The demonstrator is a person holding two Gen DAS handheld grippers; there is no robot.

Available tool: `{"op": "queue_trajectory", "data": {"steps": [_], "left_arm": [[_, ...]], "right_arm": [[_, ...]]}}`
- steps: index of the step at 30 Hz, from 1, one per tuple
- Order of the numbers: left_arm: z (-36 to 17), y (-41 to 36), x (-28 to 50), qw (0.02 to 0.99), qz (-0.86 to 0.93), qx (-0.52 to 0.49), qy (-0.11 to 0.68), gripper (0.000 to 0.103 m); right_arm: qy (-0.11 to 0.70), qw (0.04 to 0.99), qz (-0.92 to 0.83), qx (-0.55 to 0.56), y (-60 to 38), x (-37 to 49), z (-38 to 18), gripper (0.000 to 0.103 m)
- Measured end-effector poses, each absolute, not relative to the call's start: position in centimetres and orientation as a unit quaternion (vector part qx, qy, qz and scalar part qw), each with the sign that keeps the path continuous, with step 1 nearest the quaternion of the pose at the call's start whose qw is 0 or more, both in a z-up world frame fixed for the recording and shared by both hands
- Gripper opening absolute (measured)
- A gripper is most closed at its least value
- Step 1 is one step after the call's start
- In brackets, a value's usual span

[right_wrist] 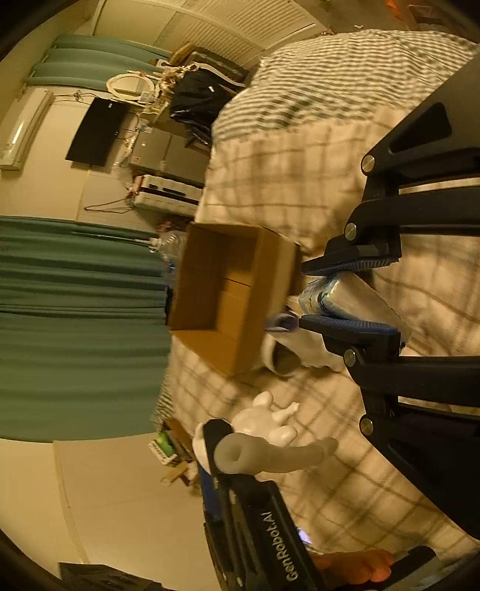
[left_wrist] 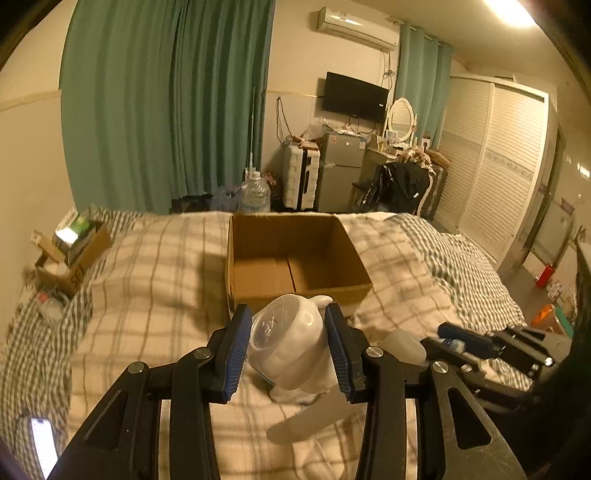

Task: Organize objects
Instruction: 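Carry the cup and tissue pack into the box while both tools open to release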

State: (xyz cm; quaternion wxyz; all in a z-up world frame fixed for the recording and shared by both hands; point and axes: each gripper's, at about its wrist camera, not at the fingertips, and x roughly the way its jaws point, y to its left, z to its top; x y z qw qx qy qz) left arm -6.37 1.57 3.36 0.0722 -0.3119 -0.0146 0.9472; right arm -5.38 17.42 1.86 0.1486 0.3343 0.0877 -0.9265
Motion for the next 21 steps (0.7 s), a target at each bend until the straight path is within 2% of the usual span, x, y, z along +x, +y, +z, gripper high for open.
{"op": "queue_trajectory", "data": {"steps": [14,21], "left_arm": [[6.0,2.1,-17.1,0.067,0.951,-0.302,-0.001,0.041],[2.6,2.5,-24.2,0.062,0.947,-0.314,0.017,0.041]], "right_arm": [[0.074,0.153,-0.946,0.276,18.4,-15.9,8.6,0.021],[0.069,0.160,-0.941,0.291,17.1,-25.0,5.8,0.021]]}}
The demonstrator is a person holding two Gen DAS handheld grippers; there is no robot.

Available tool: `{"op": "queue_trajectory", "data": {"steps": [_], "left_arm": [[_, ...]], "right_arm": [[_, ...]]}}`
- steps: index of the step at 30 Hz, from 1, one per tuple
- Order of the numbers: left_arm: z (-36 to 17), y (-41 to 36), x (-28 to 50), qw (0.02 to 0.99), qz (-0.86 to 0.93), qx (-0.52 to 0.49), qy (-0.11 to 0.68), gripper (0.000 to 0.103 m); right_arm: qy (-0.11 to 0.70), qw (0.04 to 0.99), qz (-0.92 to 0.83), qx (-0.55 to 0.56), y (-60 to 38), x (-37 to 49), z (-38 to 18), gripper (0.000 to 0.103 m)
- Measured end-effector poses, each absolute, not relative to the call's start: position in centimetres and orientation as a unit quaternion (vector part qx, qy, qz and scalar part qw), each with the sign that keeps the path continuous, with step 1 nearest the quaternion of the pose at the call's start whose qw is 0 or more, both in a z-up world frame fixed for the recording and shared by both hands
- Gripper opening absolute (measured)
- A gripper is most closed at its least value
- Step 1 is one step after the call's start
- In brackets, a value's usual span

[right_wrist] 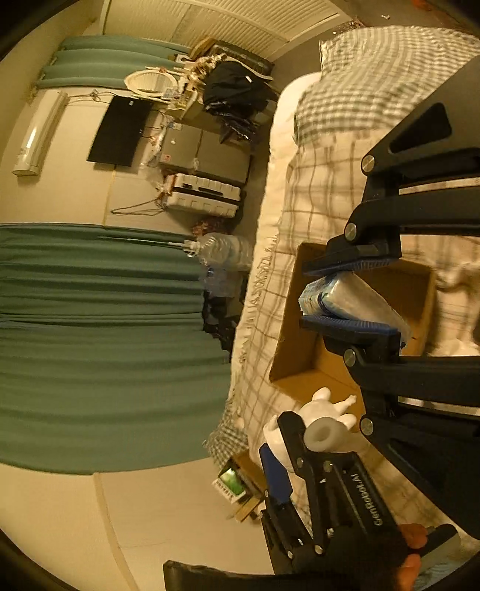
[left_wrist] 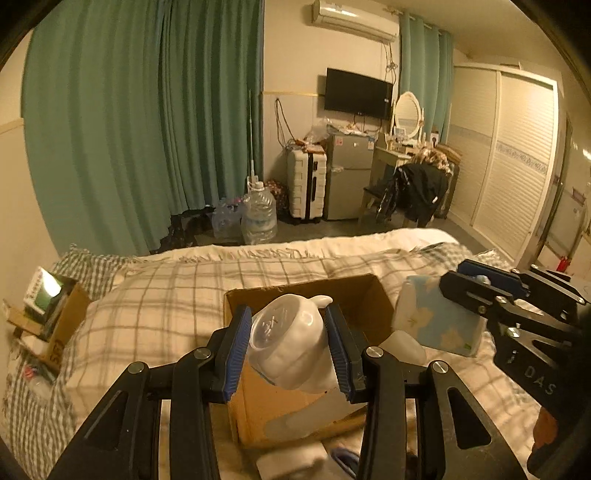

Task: Organize objects
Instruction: 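Carry the cup and tissue pack into the box while both tools open to release, then grasp the black headphones with the right tool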

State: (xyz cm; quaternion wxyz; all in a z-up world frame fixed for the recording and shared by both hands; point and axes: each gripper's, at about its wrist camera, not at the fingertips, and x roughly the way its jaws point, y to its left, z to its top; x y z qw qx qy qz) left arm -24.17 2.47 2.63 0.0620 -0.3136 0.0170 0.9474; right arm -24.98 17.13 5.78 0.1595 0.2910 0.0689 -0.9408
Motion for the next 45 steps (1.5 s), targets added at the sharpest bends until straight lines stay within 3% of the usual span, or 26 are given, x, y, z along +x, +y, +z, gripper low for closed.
{"op": "queue_trajectory", "data": {"steps": [8,11,12,13,15,20,23,25,28,35,45], "left_arm": [[-4.0,2.1,-28.7,0.067,0.932,-0.356,0.020,0.042],[-4.9,1.8,-29.1,0.066,0.931,-0.360,0.012,0.048],[-4.9,1.7,-29.0,0.063,0.931,-0.358,0.011,0.056],[-4.7,1.7,-28.8,0.061,0.932,-0.357,0.011,0.066],[-3.9,1.6,-28.2,0.053,0.936,-0.347,0.014,0.073],[-0.7,0.9,-25.8,0.040,0.943,-0.330,0.023,0.084],[1.2,0.5,-23.0,0.037,0.945,-0.325,0.024,0.085],[2.2,0.4,-21.2,0.035,0.946,-0.322,0.024,0.098],[3.9,0.5,-17.5,0.035,0.950,-0.308,0.032,0.099],[4.6,0.2,-10.9,-0.001,0.955,-0.294,0.029,0.102],[-3.4,0.5,-8.4,-0.021,0.940,-0.339,-0.004,0.102]], "right_arm": [[0.055,0.172,-0.924,0.337,16.8,-29.9,-1.4,0.022],[0.053,0.171,-0.923,0.340,17.0,-30.5,-2.6,0.023],[0.047,0.170,-0.925,0.338,17.3,-30.4,-2.6,0.030],[0.043,0.166,-0.926,0.335,17.6,-30.3,-2.4,0.044],[0.033,0.152,-0.934,0.323,18.3,-29.8,-1.4,0.058],[0.019,0.130,-0.943,0.306,19.5,-27.1,2.5,0.061],[0.037,0.120,-0.948,0.293,19.9,-23.9,5.4,0.069],[0.050,0.114,-0.949,0.289,19.9,-21.9,7.0,0.077],[0.066,0.110,-0.950,0.286,20.0,-18.3,9.1,0.089],[0.084,0.114,-0.948,0.285,20.1,-11.0,10.0,0.092],[0.079,0.082,-0.936,0.332,19.5,-9.2,1.0,0.092]]}}
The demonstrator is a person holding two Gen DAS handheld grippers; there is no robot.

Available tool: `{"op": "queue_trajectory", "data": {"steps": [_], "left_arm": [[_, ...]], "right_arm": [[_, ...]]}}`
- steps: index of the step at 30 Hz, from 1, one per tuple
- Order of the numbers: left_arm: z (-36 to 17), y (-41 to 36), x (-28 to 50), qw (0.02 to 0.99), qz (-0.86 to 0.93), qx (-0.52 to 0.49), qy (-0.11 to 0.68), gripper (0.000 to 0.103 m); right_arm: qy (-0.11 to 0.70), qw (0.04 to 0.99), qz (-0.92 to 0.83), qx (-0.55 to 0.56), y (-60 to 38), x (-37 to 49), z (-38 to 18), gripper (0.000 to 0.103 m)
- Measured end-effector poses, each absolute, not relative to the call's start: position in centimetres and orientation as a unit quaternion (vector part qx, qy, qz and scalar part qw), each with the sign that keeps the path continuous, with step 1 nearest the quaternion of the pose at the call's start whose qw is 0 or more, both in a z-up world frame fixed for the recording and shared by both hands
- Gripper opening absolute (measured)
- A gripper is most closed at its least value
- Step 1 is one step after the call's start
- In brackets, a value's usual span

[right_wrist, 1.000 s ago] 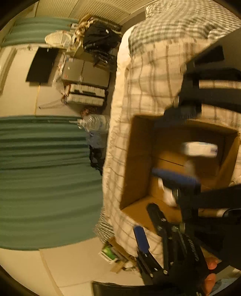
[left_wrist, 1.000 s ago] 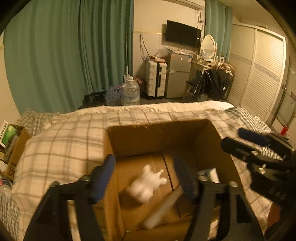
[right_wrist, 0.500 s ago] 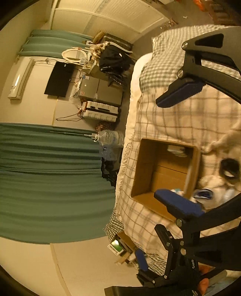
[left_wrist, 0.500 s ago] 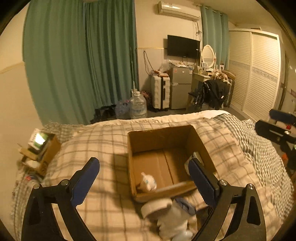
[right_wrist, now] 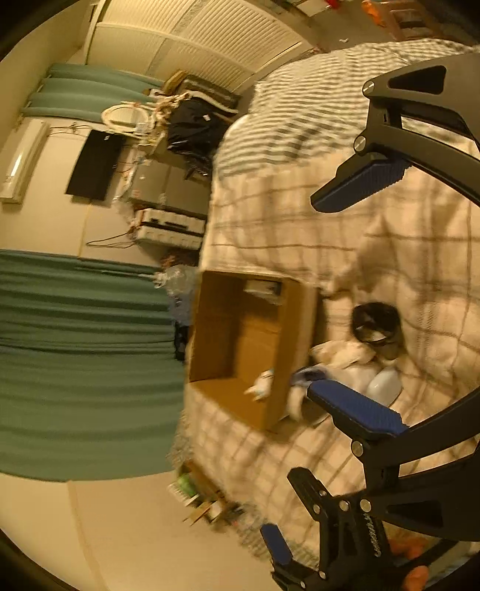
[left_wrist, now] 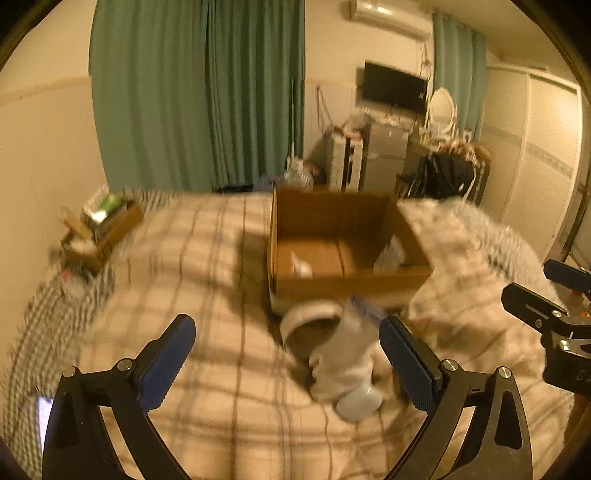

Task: Organize objects
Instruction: 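Grasp the black headphones with the right tool, then grasp the light blue earbud case with the left tool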

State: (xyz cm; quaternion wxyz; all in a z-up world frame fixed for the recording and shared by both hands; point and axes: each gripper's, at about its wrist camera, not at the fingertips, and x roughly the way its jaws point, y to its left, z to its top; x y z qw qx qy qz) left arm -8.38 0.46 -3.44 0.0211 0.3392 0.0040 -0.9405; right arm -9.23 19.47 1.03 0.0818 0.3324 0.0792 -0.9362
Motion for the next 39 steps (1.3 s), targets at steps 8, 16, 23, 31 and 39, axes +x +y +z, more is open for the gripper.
{"op": "queue_trajectory", "data": {"steps": [8,16,23,31,39], "left_arm": [[-12.2,2.2,-9.0,0.022,-0.906,0.423,-0.027,0.102],[-13.8,1.9,-9.5,0.012,-0.889,0.457,-0.005,0.102],[-13.6,1.8,-9.2,0.017,-0.893,0.451,-0.006,0.102],[-13.6,3.7,-9.3,0.005,-0.886,0.463,-0.018,0.102],[-15.9,8.0,-11.4,-0.041,-0.865,0.495,-0.068,0.080]], "right_arm": [[0.085,0.087,-0.893,0.433,18.6,-11.8,-9.7,0.088],[0.070,0.110,-0.873,0.470,18.4,-13.2,-11.7,0.077],[0.077,0.137,-0.865,0.477,17.5,-13.1,-12.2,0.023],[0.071,0.124,-0.896,0.421,19.1,-10.8,-8.6,0.009],[0.040,0.139,-0.895,0.423,20.1,-11.4,-8.3,0.008]]}}
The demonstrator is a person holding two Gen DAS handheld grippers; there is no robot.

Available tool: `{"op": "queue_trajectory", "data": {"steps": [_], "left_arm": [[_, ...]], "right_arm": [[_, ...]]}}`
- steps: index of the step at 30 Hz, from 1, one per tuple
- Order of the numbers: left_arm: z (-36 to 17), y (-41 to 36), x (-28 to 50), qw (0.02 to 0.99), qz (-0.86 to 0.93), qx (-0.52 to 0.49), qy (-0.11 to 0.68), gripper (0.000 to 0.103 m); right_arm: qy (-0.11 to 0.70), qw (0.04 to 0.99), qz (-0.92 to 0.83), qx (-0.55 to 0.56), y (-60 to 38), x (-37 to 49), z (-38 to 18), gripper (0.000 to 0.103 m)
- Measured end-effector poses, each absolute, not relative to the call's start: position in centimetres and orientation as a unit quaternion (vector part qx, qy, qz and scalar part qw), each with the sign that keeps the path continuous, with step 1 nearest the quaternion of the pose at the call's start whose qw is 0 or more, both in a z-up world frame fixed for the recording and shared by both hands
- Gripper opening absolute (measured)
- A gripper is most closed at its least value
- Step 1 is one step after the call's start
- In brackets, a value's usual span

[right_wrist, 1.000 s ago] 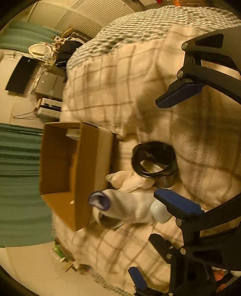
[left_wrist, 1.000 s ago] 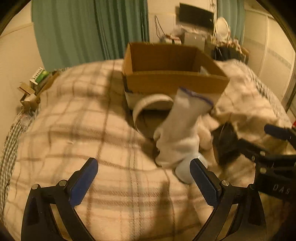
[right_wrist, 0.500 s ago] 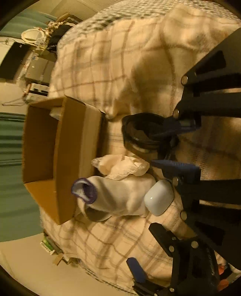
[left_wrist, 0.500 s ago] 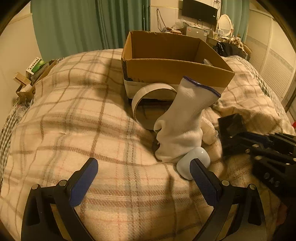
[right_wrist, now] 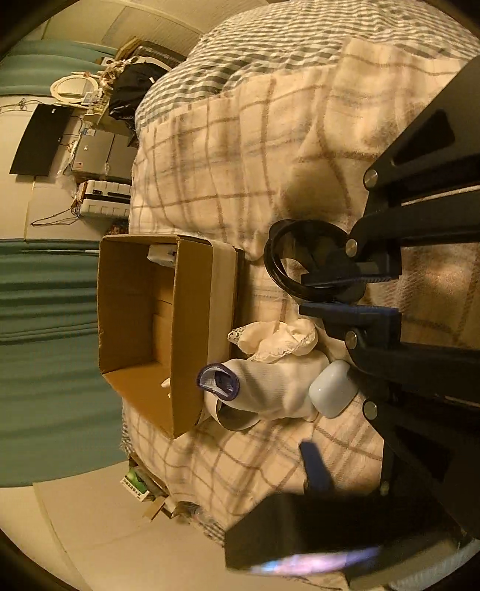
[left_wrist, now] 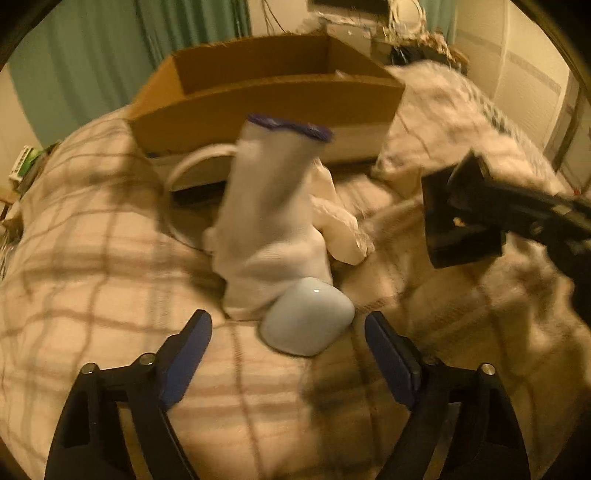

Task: Organize objects
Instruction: 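Grasp the light blue earbud case with the left tool, then lower the earbud case into the box while the right tool drops the headphones in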

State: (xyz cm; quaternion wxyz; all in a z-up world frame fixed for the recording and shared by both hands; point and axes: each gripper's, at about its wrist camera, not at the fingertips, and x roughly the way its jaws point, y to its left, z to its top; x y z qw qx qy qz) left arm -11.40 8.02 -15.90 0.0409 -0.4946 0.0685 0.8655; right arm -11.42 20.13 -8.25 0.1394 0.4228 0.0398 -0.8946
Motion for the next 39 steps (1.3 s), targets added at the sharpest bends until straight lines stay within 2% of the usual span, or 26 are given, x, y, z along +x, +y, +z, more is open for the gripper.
{"op": "queue_trajectory", "data": {"steps": [4,10,17,26,27,28,30,39], "left_arm": [[-17.1,8.0,-12.0,0.059,0.853,-0.515,0.055,0.052],[-15.0,7.2,-10.4,0.046,0.869,-0.490,0.047,0.051],[-10.2,3.5,-7.9,0.018,0.897,-0.442,-0.014,0.051],[-7.4,2.0,-5.6,0.020,0.904,-0.424,-0.047,0.050],[-7.1,1.9,-5.4,0.021,0.906,-0.421,-0.048,0.045],[-6.7,1.9,-5.2,0.022,0.907,-0.418,-0.047,0.029],[-6.2,2.0,-5.1,0.027,0.907,-0.418,-0.050,0.025],[-6.5,2.2,-5.8,0.048,0.904,-0.423,-0.045,0.022]], "right_arm": [[0.036,0.142,-0.892,0.427,20.2,-11.6,-8.7,0.008],[0.046,0.145,-0.895,0.420,19.9,-10.9,-8.3,0.008],[0.040,0.150,-0.899,0.409,19.6,-8.9,-6.8,0.008],[0.042,0.169,-0.906,0.386,18.7,-5.4,-4.5,0.008],[0.045,0.172,-0.907,0.382,18.6,-5.1,-4.1,0.008],[0.049,0.172,-0.908,0.379,18.5,-5.0,-3.7,0.008],[0.060,0.169,-0.912,0.368,18.2,-4.5,-2.6,0.008],[0.071,0.175,-0.916,0.353,17.5,-4.5,-1.0,0.008]]}}
